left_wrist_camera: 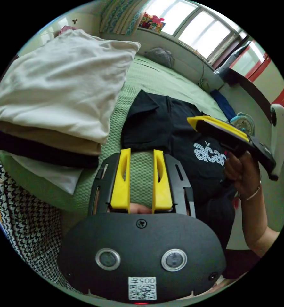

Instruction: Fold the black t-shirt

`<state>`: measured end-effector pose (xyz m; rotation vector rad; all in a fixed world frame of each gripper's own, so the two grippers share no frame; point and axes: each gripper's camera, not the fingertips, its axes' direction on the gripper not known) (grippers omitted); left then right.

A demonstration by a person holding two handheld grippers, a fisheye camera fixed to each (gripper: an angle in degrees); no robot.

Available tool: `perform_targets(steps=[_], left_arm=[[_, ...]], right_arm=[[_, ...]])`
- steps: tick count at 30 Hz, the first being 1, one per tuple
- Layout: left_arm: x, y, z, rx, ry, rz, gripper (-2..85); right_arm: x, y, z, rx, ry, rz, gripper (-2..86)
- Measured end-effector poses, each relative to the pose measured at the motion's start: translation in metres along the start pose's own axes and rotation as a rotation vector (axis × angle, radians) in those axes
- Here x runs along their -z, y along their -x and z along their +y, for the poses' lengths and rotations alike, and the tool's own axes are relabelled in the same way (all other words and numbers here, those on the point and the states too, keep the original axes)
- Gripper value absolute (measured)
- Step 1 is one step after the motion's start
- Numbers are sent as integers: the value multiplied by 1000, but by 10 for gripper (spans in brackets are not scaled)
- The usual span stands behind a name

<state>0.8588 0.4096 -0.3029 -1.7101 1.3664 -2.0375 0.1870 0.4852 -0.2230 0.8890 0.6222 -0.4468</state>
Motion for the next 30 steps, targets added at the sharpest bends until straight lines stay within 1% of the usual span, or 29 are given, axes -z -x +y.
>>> perform_targets(steps=[4, 6, 9, 11, 13, 14, 16, 20, 24, 27, 30], left_arm=[[-3, 8, -18, 33, -27, -31, 112], [-10, 12, -25, 39, -3, -43, 109], [-16, 16, -34, 62, 6, -70, 77], [-17, 18, -38, 69, 9, -72, 61], [-18, 17, -44, 56, 22, -63, 42], [-18, 16, -46, 52, 27, -67, 36], [-18, 13, -52, 49, 45, -69, 18], [-10, 1, -57, 20, 21, -96, 7], [5, -25, -59, -66, -37, -119, 2], [15, -52, -59, -147, -75, -85, -2], [14, -84, -55, -237, -46, -9, -5]], right_arm=[[-42, -14, -54, -34, 37, -52, 110], [-58, -19, -74, -53, 53, -55, 110], [-87, -24, -101, -75, 124, -71, 104], [-105, -24, -114, -65, 173, -71, 82], [-112, -25, -122, -70, 182, -74, 48], [-113, -26, -127, -75, 171, -75, 22], [-110, -28, -134, -79, 145, -59, 2], [-93, -38, -151, -53, 92, -35, -8], [-72, -56, -166, -53, 57, 6, -9], [-54, -75, -173, -64, 35, 34, -9], [-40, -98, -174, -90, 20, 112, -8]])
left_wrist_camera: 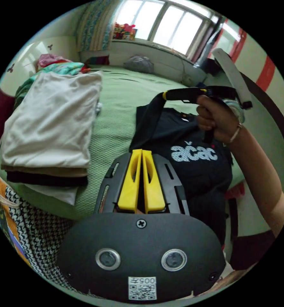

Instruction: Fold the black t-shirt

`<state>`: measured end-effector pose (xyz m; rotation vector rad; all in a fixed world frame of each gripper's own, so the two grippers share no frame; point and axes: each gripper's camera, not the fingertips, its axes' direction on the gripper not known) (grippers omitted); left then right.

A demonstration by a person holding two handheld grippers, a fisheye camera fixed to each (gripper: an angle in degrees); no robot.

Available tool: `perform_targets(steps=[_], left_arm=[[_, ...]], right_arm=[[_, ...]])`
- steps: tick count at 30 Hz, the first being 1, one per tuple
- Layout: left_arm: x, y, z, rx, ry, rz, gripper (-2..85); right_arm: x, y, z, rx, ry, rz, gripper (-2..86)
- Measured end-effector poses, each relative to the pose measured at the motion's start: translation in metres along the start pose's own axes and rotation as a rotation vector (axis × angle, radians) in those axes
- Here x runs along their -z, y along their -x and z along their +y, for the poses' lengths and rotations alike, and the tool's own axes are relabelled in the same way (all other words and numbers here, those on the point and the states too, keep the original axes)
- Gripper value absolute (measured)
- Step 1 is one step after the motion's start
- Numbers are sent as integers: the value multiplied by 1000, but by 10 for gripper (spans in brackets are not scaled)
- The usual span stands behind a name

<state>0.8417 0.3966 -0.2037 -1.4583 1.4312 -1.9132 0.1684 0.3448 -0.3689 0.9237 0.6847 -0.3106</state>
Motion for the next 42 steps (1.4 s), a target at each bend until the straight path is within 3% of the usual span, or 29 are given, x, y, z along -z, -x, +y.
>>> perform_targets(steps=[9, 17, 32, 42], left_arm=[[-36, -51, 4, -36, 83, 38, -6], [-66, -49, -11, 21, 120, -15, -6], [-137, -47, -48, 53, 174, -124, -7], [-157, -42, -54, 72, 185, -133, -6]], right_arm=[[-15, -86, 25, -241, 131, 64, 60], [-33, -64, 56, -73, 194, -135, 76], [-84, -28, 53, -5, 273, -66, 66], [-63, -25, 58, 24, 273, -54, 48]])
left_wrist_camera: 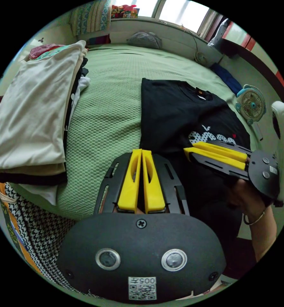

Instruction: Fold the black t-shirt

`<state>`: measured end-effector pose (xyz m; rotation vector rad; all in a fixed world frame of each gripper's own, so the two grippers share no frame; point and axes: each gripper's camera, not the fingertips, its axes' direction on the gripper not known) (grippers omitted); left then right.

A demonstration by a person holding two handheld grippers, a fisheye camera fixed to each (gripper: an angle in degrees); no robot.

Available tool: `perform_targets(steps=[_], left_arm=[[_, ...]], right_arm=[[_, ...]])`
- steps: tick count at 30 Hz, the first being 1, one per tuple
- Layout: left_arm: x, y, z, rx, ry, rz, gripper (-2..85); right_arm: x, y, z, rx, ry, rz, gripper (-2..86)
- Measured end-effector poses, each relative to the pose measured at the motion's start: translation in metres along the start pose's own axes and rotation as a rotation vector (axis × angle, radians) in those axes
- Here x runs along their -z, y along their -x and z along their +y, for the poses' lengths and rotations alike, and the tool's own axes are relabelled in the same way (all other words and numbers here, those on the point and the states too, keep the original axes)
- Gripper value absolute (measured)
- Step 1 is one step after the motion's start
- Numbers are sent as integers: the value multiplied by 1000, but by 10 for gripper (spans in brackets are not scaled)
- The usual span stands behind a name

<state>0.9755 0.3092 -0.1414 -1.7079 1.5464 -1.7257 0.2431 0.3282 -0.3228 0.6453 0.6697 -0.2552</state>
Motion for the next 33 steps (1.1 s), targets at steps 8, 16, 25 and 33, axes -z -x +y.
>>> perform_targets(steps=[8, 16, 25, 33], left_arm=[[-9, 4, 1, 32, 11, -14, -6], [-13, -11, 1, 2, -41, 33, -7], [-52, -37, -15, -42, 1, 7, -7], [-79, -47, -16, -50, 7, 16, -7]], right_arm=[[11, 12, 24, 22, 81, 29, 24], [33, -22, 39, -47, -9, -79, 58], [45, -75, 27, -196, -115, -4, 78], [28, -124, -8, -229, -78, 49, 59]])
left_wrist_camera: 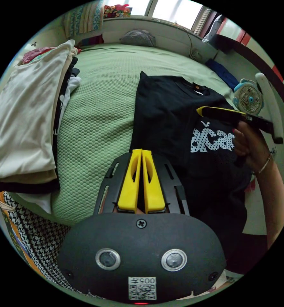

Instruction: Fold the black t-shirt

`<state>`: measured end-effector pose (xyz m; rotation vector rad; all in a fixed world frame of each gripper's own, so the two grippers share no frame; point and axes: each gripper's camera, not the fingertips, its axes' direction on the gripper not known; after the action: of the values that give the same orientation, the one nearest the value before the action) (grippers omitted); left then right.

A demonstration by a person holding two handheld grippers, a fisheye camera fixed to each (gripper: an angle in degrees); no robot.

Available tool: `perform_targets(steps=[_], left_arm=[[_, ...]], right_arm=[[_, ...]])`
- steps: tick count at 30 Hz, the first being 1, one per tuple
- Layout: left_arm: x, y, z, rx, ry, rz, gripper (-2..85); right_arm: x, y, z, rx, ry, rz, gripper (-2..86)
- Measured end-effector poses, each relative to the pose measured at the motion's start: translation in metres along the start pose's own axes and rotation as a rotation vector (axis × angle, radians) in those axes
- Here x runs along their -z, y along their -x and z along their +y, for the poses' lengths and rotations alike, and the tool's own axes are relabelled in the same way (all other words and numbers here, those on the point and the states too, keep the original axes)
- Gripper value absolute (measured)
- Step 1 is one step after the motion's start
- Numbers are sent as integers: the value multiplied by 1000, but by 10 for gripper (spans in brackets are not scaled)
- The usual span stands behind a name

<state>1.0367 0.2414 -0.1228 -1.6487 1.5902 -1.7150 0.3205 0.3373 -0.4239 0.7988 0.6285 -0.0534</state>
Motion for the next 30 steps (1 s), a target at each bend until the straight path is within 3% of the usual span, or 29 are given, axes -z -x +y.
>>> perform_targets(steps=[3, 7, 11, 16, 24, 30], left_arm=[[-7, -5, -1, 1, 0, 8, -7], [-16, -13, 4, 18, -28, 40, -7], [-16, -25, 12, 5, -86, 42, -7], [-19, -45, 19, -31, -126, 42, -7], [-53, -79, 17, -41, -75, 42, -7], [-89, -112, 15, -32, -49, 30, -7]], right_arm=[[-5, -6, -7, -42, 43, 55, 48], [28, -13, 7, -151, -95, 71, 46], [57, -1, 19, -65, -190, -21, 55], [72, 16, 1, 66, -192, -78, 57], [38, 2, -47, -24, 19, -132, 58], [51, -19, -45, -67, -26, -108, 40]])
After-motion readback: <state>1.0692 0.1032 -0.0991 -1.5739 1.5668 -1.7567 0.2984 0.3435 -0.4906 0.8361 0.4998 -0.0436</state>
